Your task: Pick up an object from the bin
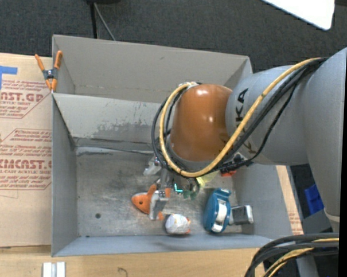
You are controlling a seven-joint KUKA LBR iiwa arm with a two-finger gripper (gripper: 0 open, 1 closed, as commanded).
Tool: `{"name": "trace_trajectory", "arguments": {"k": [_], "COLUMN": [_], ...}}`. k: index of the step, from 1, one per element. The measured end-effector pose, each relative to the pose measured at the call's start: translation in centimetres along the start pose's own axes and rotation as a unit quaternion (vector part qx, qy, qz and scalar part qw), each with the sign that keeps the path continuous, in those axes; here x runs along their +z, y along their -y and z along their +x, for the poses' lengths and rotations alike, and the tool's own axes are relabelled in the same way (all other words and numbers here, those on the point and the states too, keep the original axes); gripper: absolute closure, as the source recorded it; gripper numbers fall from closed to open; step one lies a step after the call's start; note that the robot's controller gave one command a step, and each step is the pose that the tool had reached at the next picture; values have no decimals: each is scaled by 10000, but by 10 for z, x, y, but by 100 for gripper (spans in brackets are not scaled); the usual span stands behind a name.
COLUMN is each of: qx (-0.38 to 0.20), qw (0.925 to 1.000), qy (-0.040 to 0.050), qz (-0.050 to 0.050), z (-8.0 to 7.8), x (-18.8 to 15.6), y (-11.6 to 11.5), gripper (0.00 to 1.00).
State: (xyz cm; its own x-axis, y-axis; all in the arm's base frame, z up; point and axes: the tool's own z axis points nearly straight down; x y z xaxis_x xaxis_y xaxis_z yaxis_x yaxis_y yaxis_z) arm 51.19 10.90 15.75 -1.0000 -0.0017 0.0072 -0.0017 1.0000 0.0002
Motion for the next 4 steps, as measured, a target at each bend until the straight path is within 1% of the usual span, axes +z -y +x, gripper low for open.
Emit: {"name": "trace_trajectory", "arguments": {"k": [1,2,3,4], "qx": [5,728,727,553], "qw": [10000,9973,9973,9985], "qy": [36,112,112,54], "qz": [-5,-41,-42,-4], "z": [-2,-14,-14,-11], "x": [-4,74,74,-77], "y": [0,46,47,76], "gripper": [0,100,100,100]}}
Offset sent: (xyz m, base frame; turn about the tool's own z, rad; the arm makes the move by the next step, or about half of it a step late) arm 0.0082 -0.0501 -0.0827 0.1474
